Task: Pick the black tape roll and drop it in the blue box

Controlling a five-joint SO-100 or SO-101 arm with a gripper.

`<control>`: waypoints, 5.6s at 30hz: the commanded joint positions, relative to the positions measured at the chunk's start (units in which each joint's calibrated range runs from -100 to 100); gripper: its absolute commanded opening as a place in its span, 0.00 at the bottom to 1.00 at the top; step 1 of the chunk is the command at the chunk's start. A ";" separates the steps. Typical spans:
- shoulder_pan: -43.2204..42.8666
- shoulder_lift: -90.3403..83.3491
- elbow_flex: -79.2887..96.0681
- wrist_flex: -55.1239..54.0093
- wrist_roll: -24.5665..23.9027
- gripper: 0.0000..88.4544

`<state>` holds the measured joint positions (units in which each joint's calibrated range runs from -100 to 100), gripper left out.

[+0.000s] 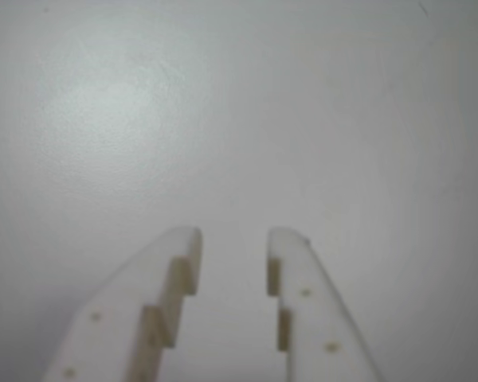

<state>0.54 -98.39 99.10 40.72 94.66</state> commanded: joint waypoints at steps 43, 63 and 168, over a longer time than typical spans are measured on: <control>-16.42 -0.61 0.81 -0.46 -0.26 0.02; -38.89 -0.61 0.81 -0.46 -0.26 0.02; -81.88 5.92 -2.07 -0.46 -0.35 0.02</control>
<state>-80.80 -94.75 98.83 40.72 94.49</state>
